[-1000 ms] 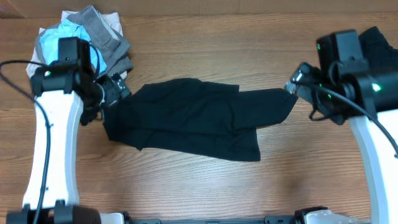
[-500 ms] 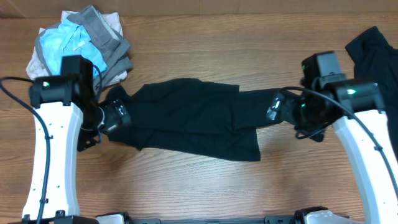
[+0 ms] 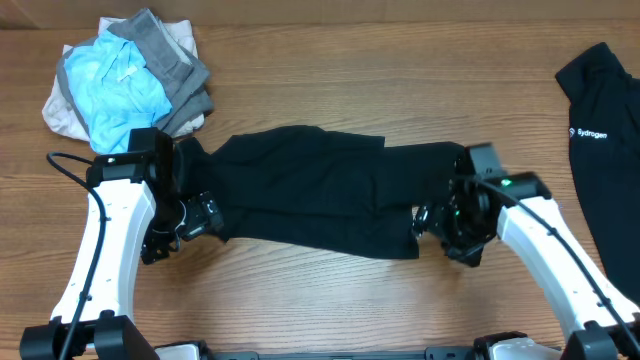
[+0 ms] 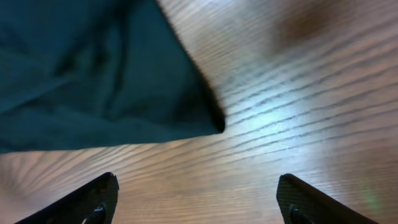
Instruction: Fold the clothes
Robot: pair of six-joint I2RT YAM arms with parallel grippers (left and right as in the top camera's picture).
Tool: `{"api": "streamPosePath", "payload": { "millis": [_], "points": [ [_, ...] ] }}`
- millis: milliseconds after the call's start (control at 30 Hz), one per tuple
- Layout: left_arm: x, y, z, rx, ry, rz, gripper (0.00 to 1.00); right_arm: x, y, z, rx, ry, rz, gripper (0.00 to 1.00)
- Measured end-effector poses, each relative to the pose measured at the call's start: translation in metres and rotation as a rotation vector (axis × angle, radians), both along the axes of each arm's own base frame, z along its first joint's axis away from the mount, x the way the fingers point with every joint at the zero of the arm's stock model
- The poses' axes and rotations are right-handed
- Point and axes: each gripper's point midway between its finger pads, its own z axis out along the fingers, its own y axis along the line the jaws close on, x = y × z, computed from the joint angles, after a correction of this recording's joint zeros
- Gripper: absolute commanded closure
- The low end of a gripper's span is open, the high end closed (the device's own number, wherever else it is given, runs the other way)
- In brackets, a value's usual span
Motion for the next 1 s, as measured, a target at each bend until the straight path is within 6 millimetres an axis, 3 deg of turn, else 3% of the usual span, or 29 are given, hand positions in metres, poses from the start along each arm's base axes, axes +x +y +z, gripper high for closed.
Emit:
{"api": "streamPosePath", "payload": {
  "millis": [167, 467, 833, 1000],
  "points": [
    [0.000, 0.000, 0.000, 0.000, 0.001, 0.000, 0.00, -0.010, 0.005, -0.025, 0.003, 0.015, -0.040, 0.19],
    [-0.001, 0.000, 0.000, -0.001, 0.003, 0.000, 0.00, -0.014, 0.030, -0.041, -0.043, 0.005, -0.030, 0.22],
    [-0.001, 0.000, 0.000, 0.000, 0.006, 0.000, 0.00, -0.007, 0.026, -0.057, -0.116, 0.009, -0.074, 0.28],
    [0.000, 0.000, 0.000, 0.000, 0.000, -0.002, 0.00, 0.000, 0.027, -0.057, -0.114, -0.020, -0.080, 0.40]
  ]
}}
